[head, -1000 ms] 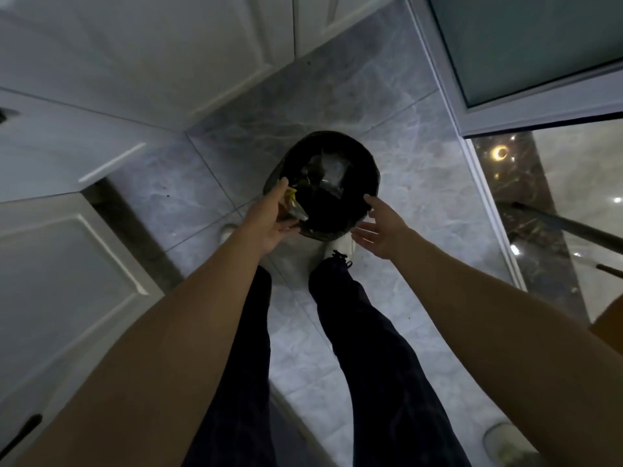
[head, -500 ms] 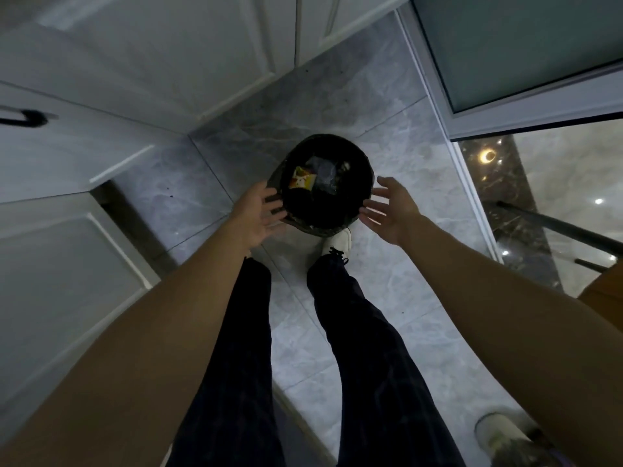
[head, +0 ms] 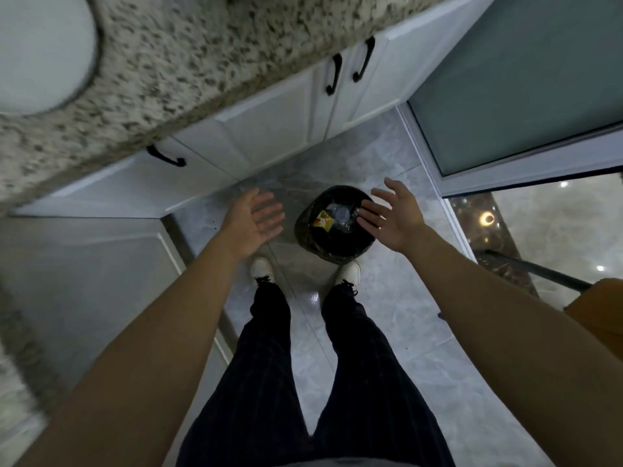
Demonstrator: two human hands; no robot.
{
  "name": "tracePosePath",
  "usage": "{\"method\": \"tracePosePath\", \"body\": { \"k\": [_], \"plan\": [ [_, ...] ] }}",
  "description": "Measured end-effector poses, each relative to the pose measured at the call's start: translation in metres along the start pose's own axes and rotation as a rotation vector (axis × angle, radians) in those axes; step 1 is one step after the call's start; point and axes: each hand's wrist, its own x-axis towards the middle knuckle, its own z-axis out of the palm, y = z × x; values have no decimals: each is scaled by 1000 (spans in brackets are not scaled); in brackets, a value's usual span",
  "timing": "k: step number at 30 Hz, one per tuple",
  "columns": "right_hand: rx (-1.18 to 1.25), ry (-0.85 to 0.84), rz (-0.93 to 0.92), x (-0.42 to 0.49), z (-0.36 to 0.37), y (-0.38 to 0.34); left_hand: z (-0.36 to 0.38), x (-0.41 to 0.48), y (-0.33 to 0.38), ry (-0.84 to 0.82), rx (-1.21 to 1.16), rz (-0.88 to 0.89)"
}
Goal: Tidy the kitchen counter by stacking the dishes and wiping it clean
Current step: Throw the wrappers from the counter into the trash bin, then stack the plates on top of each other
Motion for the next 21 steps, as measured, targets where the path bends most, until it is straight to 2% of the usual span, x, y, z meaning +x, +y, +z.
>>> {"method": "tracePosePath", "body": {
  "k": [10, 13, 21],
  "plan": [
    [-27, -73, -86, -86, 32, -4, -26, -102, 35, -51, -100, 116],
    [-33, -117, -119, -119, 53, -14, -35, -143, 51, -54, -153, 206],
    [-19, -216, -171, -145, 89, -41, -51, -192, 64, -91, -208, 284]
  ]
}}
